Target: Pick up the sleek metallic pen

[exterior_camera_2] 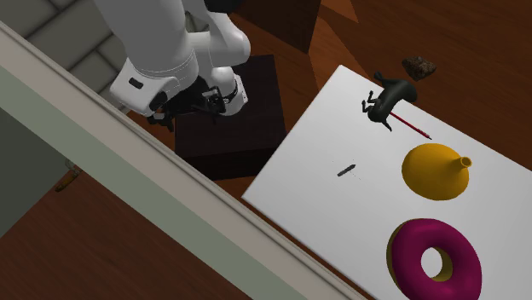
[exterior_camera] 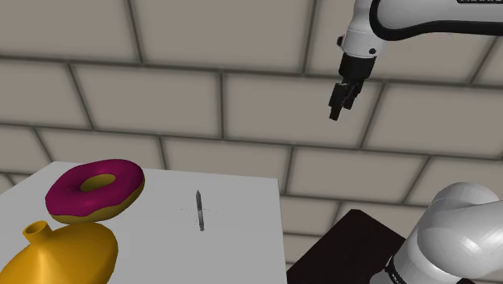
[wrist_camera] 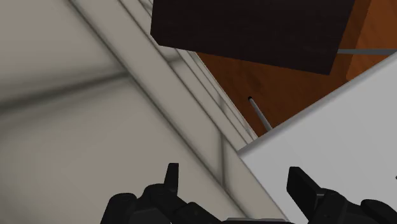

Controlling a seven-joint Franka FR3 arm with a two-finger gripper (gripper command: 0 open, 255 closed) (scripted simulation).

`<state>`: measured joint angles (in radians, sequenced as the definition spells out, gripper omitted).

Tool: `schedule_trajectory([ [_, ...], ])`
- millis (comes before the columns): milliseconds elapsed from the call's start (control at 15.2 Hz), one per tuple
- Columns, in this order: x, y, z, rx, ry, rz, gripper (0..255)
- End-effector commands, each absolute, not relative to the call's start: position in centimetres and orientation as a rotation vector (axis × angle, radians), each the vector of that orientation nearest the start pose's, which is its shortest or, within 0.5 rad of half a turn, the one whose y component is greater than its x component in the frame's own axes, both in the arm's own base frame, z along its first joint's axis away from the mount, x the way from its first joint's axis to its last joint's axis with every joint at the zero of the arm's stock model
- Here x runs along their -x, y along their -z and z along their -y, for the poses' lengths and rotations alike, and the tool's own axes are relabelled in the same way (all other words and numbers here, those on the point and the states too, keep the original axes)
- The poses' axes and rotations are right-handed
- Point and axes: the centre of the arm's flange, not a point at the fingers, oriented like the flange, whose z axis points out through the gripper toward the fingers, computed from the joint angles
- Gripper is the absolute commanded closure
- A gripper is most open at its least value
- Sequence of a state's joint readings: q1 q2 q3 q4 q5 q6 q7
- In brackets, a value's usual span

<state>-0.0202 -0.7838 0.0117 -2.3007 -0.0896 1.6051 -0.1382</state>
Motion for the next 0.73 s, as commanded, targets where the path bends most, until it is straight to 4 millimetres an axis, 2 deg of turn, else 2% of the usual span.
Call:
schedule_trajectory([
  [0,-31.1,-62.0,1.1,3.237,0.131,0.204,0],
  [660,-34.7,-57.0,-9.9,3.19,0.166,0.288,0],
])
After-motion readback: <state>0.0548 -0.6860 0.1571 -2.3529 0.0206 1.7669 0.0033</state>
